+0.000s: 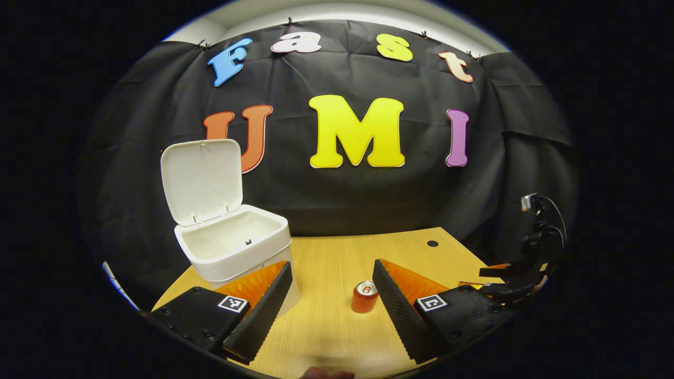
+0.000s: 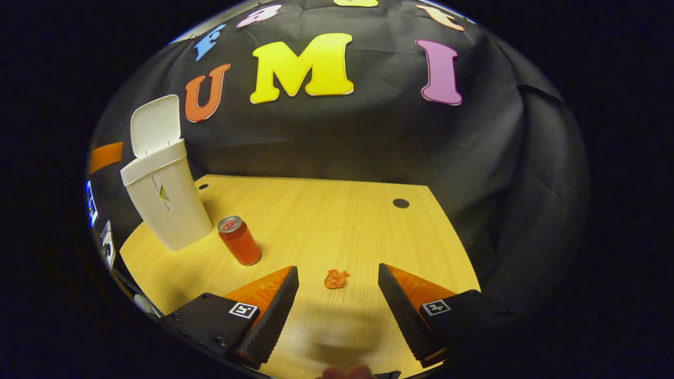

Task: Press the lid of the desktop garbage bin to open it, pick up the crumpled paper on the desktop and throw it into the bin, then pick up the pop can on the desktop and drop it into the bin, and finally close the garbage bin lid.

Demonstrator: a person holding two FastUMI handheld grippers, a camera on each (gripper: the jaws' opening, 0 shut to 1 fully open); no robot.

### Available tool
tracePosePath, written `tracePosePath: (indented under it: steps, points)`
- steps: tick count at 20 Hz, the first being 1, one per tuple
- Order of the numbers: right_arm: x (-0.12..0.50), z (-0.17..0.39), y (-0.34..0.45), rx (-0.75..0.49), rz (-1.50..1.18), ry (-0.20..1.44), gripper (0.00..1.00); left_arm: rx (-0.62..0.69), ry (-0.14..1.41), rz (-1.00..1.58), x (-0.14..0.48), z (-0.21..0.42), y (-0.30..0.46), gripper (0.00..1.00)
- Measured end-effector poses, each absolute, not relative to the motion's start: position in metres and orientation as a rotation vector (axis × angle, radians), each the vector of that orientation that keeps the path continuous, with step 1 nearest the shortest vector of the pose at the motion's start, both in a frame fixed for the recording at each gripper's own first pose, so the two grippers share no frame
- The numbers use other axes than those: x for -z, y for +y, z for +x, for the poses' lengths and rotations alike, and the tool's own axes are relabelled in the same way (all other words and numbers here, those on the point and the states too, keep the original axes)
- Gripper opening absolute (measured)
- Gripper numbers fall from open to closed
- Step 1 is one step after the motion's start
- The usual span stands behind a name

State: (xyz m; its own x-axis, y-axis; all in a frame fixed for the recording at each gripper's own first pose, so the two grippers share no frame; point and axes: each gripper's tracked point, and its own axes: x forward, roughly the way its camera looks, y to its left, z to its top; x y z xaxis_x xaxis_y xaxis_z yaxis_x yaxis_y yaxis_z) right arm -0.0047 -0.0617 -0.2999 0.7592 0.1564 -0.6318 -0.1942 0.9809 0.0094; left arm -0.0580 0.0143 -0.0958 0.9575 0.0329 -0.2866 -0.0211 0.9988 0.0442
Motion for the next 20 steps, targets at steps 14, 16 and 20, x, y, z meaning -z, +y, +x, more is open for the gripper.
tracePosePath:
  steps: [14,16,20]
  points:
    - [0.422,0.048,-0.053,-0.184,-0.087,0.934,0.97,-0.155,0.368,0.058,0.107,-0.091,0.057,1.0]
    - [0.433,0.049,-0.052,-0.181,-0.088,0.973,0.93,-0.17,0.376,0.053,0.109,-0.094,0.062,1.0]
    - [0.443,0.048,-0.051,-0.158,-0.09,1.011,0.89,-0.192,0.384,0.057,0.11,-0.096,0.071,1.0]
